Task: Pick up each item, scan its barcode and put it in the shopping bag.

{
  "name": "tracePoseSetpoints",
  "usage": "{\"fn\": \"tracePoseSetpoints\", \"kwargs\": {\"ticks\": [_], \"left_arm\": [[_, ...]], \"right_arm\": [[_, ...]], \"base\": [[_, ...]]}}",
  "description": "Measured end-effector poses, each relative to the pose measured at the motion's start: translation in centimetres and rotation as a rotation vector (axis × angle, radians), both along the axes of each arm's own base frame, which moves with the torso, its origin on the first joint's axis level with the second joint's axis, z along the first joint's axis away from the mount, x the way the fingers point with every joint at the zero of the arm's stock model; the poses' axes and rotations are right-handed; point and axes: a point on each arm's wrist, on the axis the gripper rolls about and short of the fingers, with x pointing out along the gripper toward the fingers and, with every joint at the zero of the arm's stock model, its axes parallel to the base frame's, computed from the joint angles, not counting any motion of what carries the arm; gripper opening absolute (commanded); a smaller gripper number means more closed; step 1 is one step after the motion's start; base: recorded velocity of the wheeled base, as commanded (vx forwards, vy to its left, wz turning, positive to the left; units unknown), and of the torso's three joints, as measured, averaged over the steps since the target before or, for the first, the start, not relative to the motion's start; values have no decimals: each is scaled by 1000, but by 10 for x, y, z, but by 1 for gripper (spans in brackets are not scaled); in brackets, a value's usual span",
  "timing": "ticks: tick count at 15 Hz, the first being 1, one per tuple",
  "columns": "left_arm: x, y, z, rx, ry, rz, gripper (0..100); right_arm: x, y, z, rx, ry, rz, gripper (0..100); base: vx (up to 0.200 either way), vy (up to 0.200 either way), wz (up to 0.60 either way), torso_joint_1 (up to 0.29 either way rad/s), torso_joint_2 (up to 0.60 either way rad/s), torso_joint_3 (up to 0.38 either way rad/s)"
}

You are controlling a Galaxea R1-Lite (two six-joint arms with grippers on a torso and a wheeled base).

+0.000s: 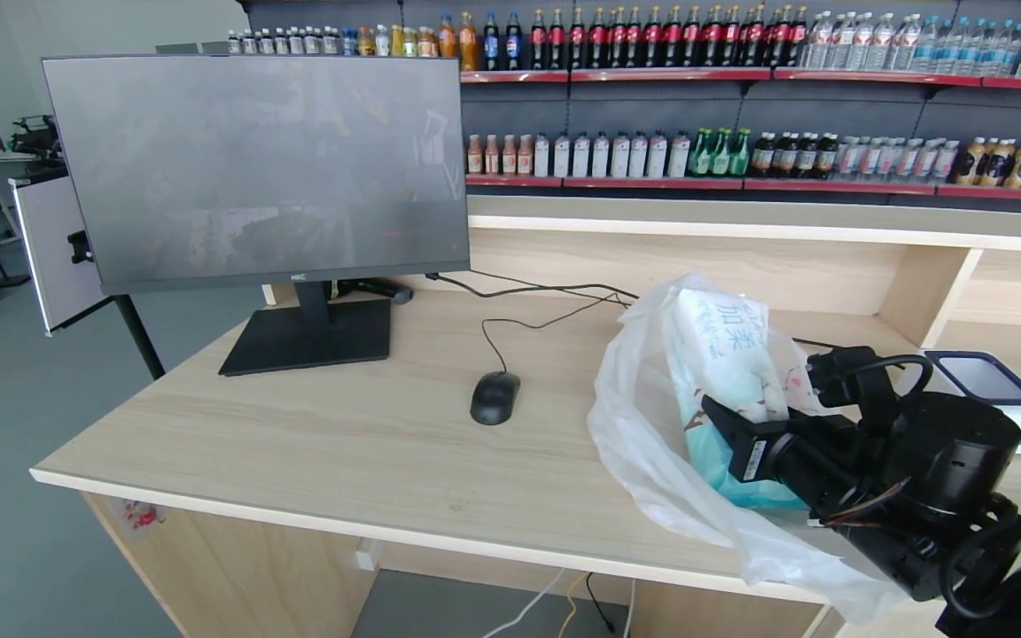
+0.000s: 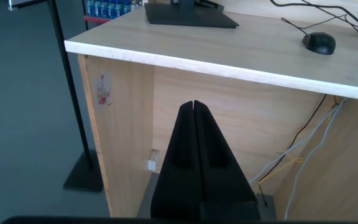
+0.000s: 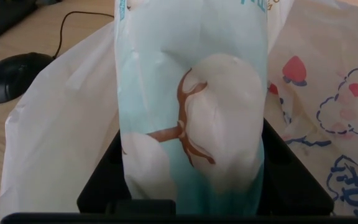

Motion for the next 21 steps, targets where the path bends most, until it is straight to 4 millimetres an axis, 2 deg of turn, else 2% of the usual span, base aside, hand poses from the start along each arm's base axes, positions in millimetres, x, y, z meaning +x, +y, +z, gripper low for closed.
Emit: {"fn": "tracePoseSetpoints", "kwargs": {"ticks": [9, 10, 21], "left_arm": [[0, 0, 0, 0, 0, -1, 0], [0, 0, 0, 0, 0, -1, 0], [0, 0, 0, 0, 0, 0, 0]], "right_arm": [[-4, -2, -4, -12, 21, 0, 0], [-5, -2, -4, -12, 22, 0, 100], [-5, -3, 3, -25, -6, 1, 100]], "base": [[0, 0, 0, 0, 0, 0], [0, 0, 0, 0, 0, 0], [0, 0, 0, 0, 0, 0]]}}
